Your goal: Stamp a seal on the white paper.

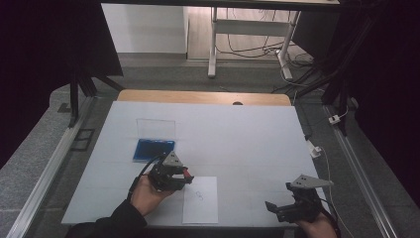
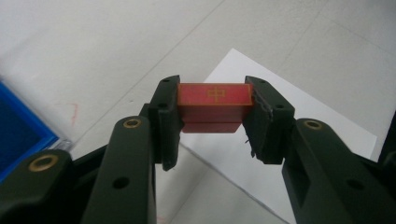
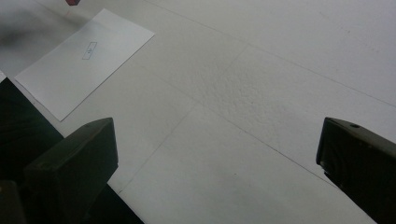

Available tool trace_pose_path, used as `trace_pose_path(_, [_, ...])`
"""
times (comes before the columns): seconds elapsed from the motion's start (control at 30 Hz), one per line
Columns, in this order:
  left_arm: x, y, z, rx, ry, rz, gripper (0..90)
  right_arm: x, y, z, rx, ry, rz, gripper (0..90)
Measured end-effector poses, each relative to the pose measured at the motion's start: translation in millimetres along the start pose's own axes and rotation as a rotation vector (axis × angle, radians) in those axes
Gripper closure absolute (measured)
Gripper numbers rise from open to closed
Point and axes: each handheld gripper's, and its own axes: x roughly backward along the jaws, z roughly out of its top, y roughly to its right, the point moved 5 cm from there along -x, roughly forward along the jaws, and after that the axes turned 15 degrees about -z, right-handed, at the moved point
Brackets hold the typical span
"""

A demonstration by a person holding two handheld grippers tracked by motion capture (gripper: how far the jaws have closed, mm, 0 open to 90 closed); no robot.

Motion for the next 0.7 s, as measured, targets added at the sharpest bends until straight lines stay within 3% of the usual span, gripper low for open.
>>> trace_pose_path(0.7, [35.1,-31.2,-5.2,0.074,0.065,0.064,57.8,-0.1,0.2,0.1,-0.001,0.001,-0.001,0.0])
